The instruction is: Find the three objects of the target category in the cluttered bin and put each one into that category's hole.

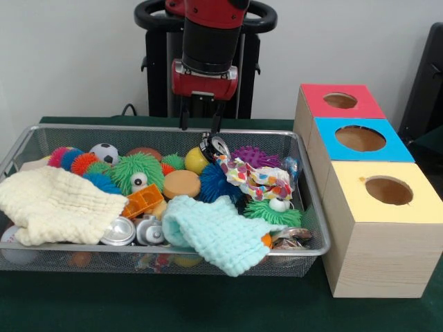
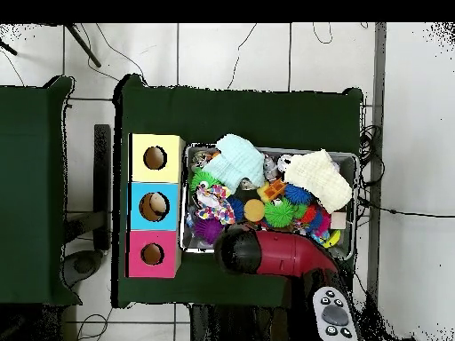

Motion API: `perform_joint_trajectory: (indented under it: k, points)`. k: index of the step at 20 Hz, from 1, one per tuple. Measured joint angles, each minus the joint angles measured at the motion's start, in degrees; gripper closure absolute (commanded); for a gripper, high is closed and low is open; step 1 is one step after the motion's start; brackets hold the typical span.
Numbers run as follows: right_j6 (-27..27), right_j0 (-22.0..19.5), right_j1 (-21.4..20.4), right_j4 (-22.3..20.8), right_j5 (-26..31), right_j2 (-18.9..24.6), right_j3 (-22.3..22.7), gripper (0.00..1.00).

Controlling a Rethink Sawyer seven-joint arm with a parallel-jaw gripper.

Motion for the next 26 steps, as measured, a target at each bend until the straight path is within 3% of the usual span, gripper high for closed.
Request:
perform_joint_trajectory:
  k: [26]
  points:
    - [0.00,6.06,4.25,5.50,-0.65,-3.13,-0.06,0.00]
